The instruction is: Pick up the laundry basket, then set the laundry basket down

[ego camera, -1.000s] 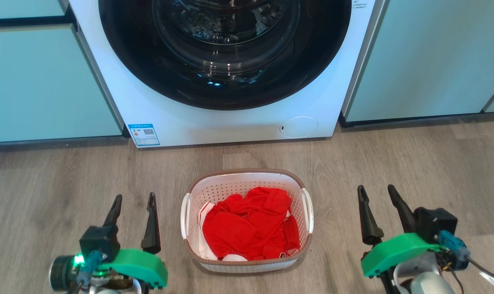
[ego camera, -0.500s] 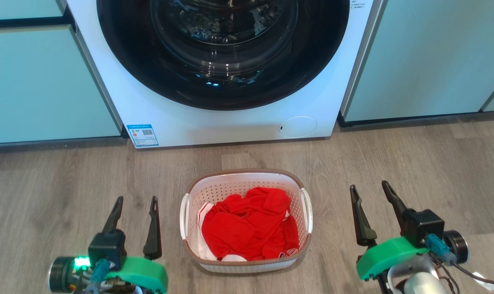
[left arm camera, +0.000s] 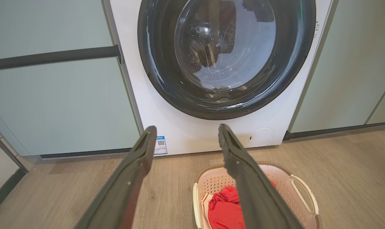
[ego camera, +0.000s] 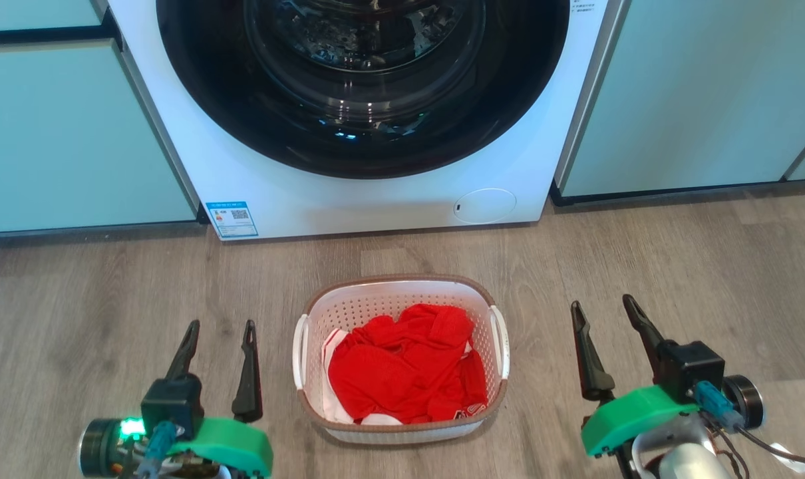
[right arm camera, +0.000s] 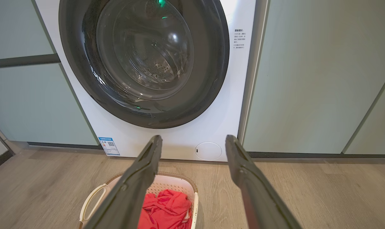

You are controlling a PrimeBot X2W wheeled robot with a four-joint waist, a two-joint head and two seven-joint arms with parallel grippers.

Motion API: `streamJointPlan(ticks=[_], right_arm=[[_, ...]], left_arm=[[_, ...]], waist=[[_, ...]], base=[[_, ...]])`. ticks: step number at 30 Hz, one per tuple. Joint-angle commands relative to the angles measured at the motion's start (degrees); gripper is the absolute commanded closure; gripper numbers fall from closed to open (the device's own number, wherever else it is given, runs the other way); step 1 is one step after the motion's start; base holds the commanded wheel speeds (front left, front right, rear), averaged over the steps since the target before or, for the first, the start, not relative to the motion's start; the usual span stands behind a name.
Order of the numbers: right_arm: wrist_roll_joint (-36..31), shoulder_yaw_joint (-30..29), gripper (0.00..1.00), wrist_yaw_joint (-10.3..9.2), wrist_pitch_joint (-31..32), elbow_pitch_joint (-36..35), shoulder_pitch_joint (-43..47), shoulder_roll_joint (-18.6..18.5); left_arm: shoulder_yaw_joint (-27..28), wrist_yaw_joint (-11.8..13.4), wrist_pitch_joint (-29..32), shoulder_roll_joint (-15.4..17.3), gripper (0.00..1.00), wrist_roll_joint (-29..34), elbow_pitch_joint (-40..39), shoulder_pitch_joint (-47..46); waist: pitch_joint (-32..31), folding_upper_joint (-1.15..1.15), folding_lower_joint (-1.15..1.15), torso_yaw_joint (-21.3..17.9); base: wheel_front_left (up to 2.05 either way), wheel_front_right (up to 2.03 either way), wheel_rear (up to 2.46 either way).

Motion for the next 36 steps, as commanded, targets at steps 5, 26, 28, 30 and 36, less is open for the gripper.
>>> streamJointPlan(ticks=[5, 26, 28, 30, 36], right_arm=[[0.1, 1.0, 0.0, 0.41, -0.8, -1.6, -2.0, -0.6], [0.0, 0.6, 0.0, 0.41, -0.8, -1.5, -2.3, -0.6], [-0.1, 0.6, 0.0, 0.41, -0.8, -1.3, -2.7, -0.6], [-0.2, 0.5, 0.0, 0.41, -0.8, -1.2, -3.4, -0.6], [-0.6, -0.3, 0.0, 0.41, -0.8, 0.8, -7.8, -0.6]], left_arm=[[2.3, -0.4, -0.6, -0.2, 0.0, 0.8, -1.7, -1.8], [2.6, -1.0, -0.6, -0.5, 0.0, 1.4, -1.5, -2.1], [2.5, -1.1, -0.6, -0.6, 0.0, 1.3, -1.3, -2.5], [2.5, -1.1, -0.6, -0.6, 0.0, 1.1, -1.0, -3.2], [2.5, -1.7, -0.6, -0.6, 0.0, 0.6, 1.0, -7.6]], waist=[[0.1, 0.0, 0.0, 0.0], [2.0, 0.0, 0.0, -0.1], [3.0, 0.0, 0.0, -0.1], [4.3, 0.0, 0.0, 0.0], [11.0, 0.0, 0.0, 0.1]], base=[[0.0, 0.0, 0.0], [0.0, 0.0, 0.0], [0.0, 0.0, 0.0], [0.0, 0.0, 0.0], [0.0, 0.0, 0.0]])
